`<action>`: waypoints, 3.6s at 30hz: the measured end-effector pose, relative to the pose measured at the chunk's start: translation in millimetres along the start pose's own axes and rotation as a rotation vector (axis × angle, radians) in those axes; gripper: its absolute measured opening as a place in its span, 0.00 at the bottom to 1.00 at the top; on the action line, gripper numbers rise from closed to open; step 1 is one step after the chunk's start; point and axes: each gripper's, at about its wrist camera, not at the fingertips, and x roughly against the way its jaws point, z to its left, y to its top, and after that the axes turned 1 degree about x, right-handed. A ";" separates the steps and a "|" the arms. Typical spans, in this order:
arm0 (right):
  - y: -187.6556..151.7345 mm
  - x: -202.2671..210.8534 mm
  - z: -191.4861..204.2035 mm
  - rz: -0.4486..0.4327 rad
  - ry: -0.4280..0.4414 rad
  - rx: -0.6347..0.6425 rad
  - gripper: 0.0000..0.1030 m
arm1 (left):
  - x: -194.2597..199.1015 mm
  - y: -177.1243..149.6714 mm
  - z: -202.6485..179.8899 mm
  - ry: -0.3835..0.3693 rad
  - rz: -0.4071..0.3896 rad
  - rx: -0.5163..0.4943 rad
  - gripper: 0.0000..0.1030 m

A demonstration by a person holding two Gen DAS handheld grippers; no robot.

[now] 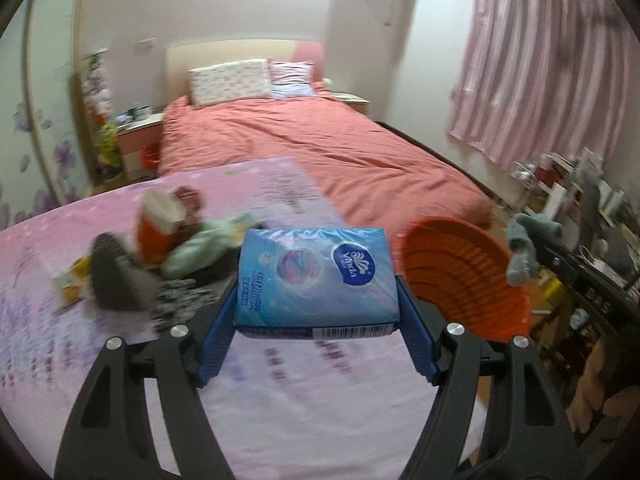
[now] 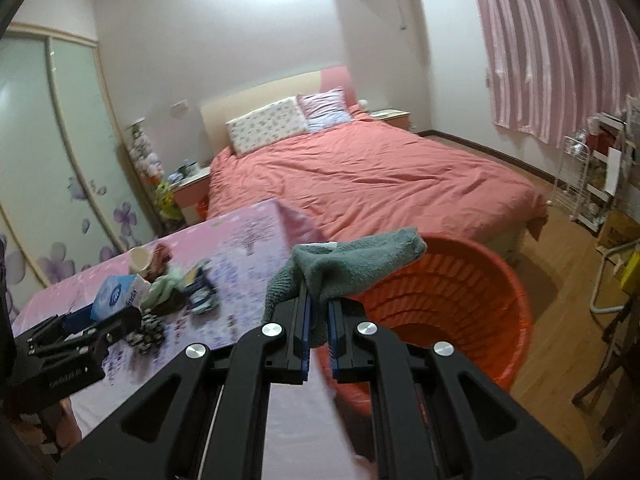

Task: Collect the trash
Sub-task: 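Carry tissue pack and teal sock over the orange basket and open both grippers, then move both grippers back toward the items on the bed, then grasp the yellow-white snack wrapper with the left gripper while the right grasps the floral cloth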

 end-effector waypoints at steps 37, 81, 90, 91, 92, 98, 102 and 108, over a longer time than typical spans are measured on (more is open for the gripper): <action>-10.1 -59.0 -52.0 0.125 -0.014 -0.113 0.61 | -81.3 -27.4 -19.0 0.123 0.090 -0.094 0.92; -81.0 -137.2 213.3 0.359 0.234 0.259 0.15 | -12.8 -39.7 312.4 0.500 0.046 0.316 0.75; -82.1 -138.0 211.1 0.359 0.223 0.273 0.15 | -54.6 -11.6 346.4 0.534 0.116 0.320 0.68; -81.0 -140.1 216.0 0.359 0.222 0.272 0.15 | -60.4 -10.5 349.3 0.547 0.134 0.314 0.65; -80.7 -140.7 217.7 0.359 0.222 0.272 0.15 | -63.6 -10.3 351.7 0.552 0.150 0.315 0.64; -80.9 -140.7 217.9 0.359 0.222 0.271 0.16 | -49.7 -34.5 356.2 0.444 0.180 0.357 0.54; -81.0 -140.6 218.2 0.359 0.221 0.273 0.16 | -29.1 -48.6 348.3 0.413 0.161 0.333 0.56; -81.8 -141.7 217.5 0.358 0.217 0.279 0.16 | -18.7 -45.8 335.3 0.358 0.116 0.317 0.63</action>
